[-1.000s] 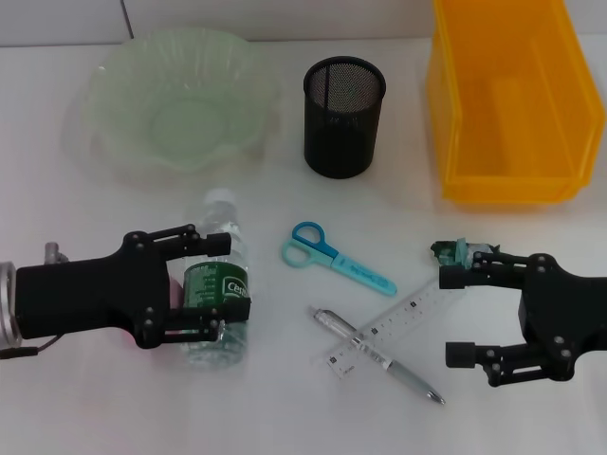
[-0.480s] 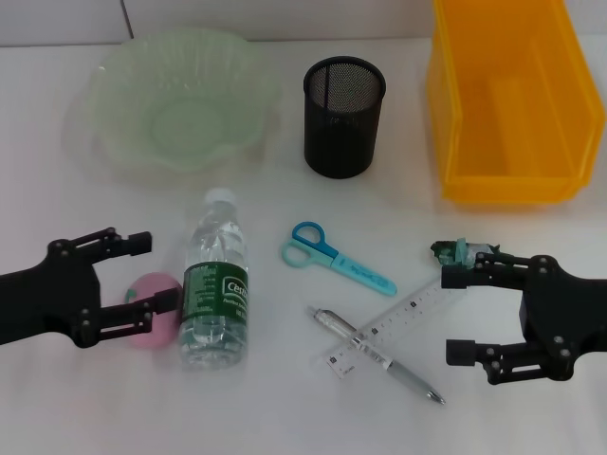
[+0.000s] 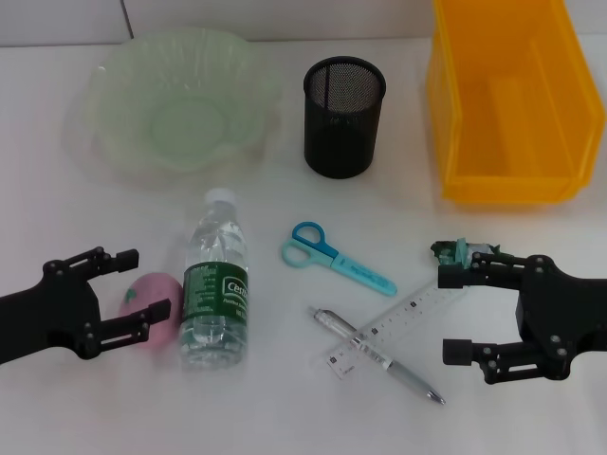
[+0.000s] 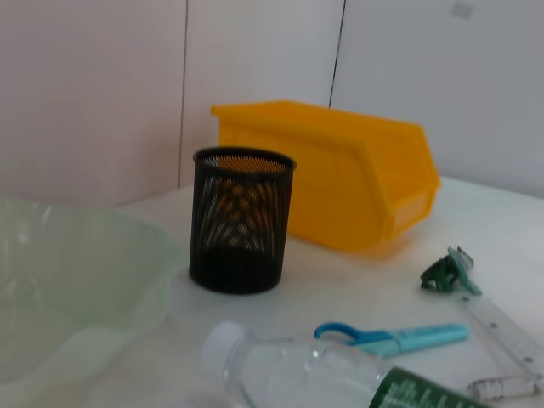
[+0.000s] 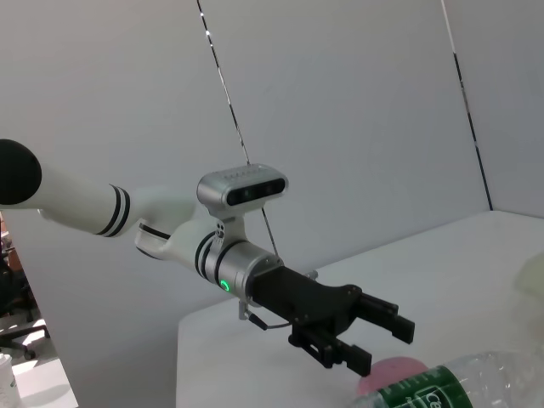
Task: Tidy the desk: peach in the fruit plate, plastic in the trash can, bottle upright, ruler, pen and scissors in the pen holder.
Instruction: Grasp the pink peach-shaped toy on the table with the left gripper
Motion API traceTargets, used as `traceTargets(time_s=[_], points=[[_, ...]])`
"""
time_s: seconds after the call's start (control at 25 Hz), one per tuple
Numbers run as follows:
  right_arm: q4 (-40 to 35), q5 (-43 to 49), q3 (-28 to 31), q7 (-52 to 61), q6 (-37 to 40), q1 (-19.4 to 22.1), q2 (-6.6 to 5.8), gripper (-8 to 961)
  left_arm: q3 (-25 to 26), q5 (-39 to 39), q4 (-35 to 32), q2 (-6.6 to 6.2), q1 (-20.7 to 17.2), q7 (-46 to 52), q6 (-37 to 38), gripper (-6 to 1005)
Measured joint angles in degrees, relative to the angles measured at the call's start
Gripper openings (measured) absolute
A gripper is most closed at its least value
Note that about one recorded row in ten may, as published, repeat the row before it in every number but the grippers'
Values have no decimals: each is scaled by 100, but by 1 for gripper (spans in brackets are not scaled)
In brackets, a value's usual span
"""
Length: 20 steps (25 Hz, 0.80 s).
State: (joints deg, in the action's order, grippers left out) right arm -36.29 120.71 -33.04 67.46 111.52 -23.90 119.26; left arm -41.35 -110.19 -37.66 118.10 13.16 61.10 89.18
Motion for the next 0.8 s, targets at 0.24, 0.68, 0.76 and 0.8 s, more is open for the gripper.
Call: traceTargets(time_s=[0.24,0.68,0.76,0.8], points=[[-1,1,0,-1,-4,24,-6,840,5,-264,133,8,90,-8,-229,797],[0,5,0,19,-14,27,-9,840,-42,-338,106,39,161,-119,-356,574],[0,5,0,20,-16,30,-9,840,-14,-308,113,45,164,-143,-376,500],[0,5,0,28,-23,31,-9,840,11,-244,107,49,163,-158,-407,464]])
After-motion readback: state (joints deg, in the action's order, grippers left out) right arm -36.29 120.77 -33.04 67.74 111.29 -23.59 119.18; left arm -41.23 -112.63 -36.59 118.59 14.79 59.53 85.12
